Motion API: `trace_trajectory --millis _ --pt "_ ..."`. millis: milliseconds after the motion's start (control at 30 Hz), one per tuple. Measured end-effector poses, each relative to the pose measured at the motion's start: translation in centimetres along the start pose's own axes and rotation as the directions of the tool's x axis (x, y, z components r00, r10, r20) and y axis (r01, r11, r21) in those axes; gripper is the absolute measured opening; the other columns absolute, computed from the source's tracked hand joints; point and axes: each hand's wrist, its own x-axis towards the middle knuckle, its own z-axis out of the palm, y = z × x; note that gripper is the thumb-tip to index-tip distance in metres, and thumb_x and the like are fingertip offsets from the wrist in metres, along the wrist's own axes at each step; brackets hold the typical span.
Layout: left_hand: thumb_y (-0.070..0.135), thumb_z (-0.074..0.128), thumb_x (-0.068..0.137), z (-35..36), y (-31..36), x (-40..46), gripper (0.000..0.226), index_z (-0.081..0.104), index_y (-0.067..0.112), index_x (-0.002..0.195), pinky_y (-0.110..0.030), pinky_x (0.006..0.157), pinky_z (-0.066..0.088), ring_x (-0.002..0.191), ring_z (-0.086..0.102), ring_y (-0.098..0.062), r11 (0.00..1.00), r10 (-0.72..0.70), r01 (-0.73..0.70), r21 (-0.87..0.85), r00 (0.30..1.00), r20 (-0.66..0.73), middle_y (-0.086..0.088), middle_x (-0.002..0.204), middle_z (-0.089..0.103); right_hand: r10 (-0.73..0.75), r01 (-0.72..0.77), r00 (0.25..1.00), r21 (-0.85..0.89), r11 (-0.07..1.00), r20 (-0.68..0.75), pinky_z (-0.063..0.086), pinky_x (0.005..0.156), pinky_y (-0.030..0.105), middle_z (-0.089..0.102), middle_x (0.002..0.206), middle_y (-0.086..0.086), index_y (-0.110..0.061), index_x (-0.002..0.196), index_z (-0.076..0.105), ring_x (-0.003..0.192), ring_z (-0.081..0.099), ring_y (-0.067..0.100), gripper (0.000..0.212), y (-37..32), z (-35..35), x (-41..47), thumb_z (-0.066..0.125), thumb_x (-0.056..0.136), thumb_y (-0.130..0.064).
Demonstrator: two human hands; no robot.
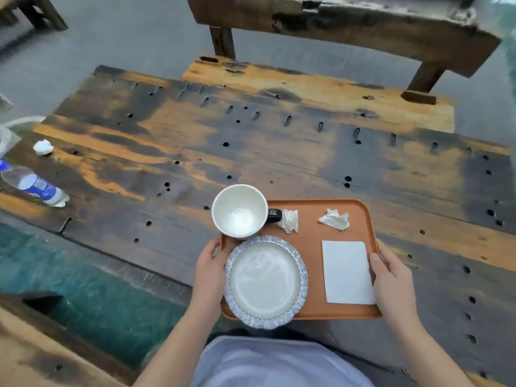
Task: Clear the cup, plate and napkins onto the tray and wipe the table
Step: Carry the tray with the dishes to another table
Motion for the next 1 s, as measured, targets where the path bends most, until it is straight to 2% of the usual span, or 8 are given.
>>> trace_trajectory --millis 100,200,300,400,467,633,867,1000 --pt "0.034 0.064 0.099 1.2 1.0 1.5 0.027 0.067 0.022 0.123 -0.042 0.075 0.061 0.088 0.077 -0.022 1.000 0.000 -0.001 0.027 0.999 0.034 0.000 0.101 0.079 0.024 -0.023 0.997 0.014 1.000 -0.068 0.045 0.091 0.029 0.063 0.132 -0.009 -0.025 0.142 0.055 0.121 0.057 0.014 0.038 -0.5 -0.1 0.7 0.043 0.106 -0.020" --pt "0.032 0.063 0.099 1.4 2.1 2.8 0.033 0.063 0.021 0.130 -0.041 0.075 0.061 0.091 0.076 -0.022 0.999 0.008 -0.012 0.052 0.998 0.067 -0.001 0.107 0.077 0.054 -0.050 0.991 0.038 0.998 -0.122 0.051 0.087 0.031 0.064 0.128 -0.011 -0.029 0.141 0.054 0.112 0.061 0.010 0.037 -0.3 0.4 0.4 0.042 0.107 -0.025" --pt "0.025 0.060 0.101 0.8 2.9 4.7 0.031 0.062 0.023 0.132 -0.040 0.076 0.060 0.093 0.075 -0.021 0.994 -0.009 -0.003 0.113 0.994 0.111 0.002 0.106 0.077 0.118 -0.110 0.976 0.052 0.993 -0.181 0.056 0.088 0.039 0.065 0.128 -0.011 -0.034 0.141 0.053 0.111 0.063 0.013 0.036 0.2 1.9 -0.5 0.042 0.107 -0.031" --pt "0.012 0.054 0.101 -0.7 3.5 7.1 0.033 0.064 0.029 0.128 -0.040 0.075 0.060 0.090 0.076 -0.020 0.986 -0.047 0.018 0.167 0.984 0.172 0.007 0.097 0.079 0.165 -0.148 0.961 0.092 0.985 -0.220 0.050 0.068 0.026 0.068 0.113 -0.013 -0.033 0.136 0.057 0.095 0.063 0.003 0.033 -0.2 4.1 -1.6 0.041 0.107 -0.028" --pt "0.008 0.052 0.100 -2.1 4.2 8.9 0.035 0.063 0.030 0.126 -0.039 0.073 0.060 0.088 0.076 -0.020 0.981 -0.074 0.038 0.190 0.979 0.189 0.007 0.094 0.079 0.188 -0.171 0.949 0.088 0.981 -0.251 0.046 0.064 0.024 0.067 0.110 -0.014 -0.033 0.137 0.056 0.091 0.061 0.001 0.034 -0.7 6.1 -2.0 0.041 0.107 -0.030" --pt "0.006 0.049 0.101 -6.7 6.4 14.2 0.035 0.063 0.027 0.125 -0.038 0.069 0.061 0.088 0.076 -0.023 0.967 -0.098 0.029 0.254 0.959 0.265 0.002 0.097 0.078 0.218 -0.204 0.920 0.079 0.976 -0.326 0.052 0.076 0.032 0.066 0.117 -0.013 -0.034 0.137 0.056 0.101 0.062 0.007 0.034 -1.9 13.1 -2.7 0.042 0.107 -0.034" --pt "0.020 0.053 0.104 -12.8 9.8 20.8 0.025 0.059 0.033 0.124 -0.031 0.066 0.058 0.082 0.076 -0.011 0.941 -0.137 0.009 0.338 0.924 0.356 0.010 0.097 0.077 0.268 -0.230 0.884 0.142 0.963 -0.384 0.054 0.094 0.046 0.065 0.114 -0.018 -0.033 0.136 0.057 0.108 0.063 0.015 0.033 -2.8 22.3 -4.2 0.044 0.106 -0.034" --pt "0.019 0.055 0.104 -14.2 10.4 22.7 0.024 0.059 0.030 0.125 -0.035 0.068 0.059 0.083 0.077 -0.014 0.941 -0.169 0.042 0.337 0.918 0.359 0.006 0.100 0.077 0.258 -0.220 0.882 0.139 0.966 -0.396 0.049 0.100 0.043 0.065 0.127 -0.010 -0.029 0.139 0.056 0.119 0.060 0.018 0.036 -2.5 25.0 -4.7 0.043 0.106 -0.028"
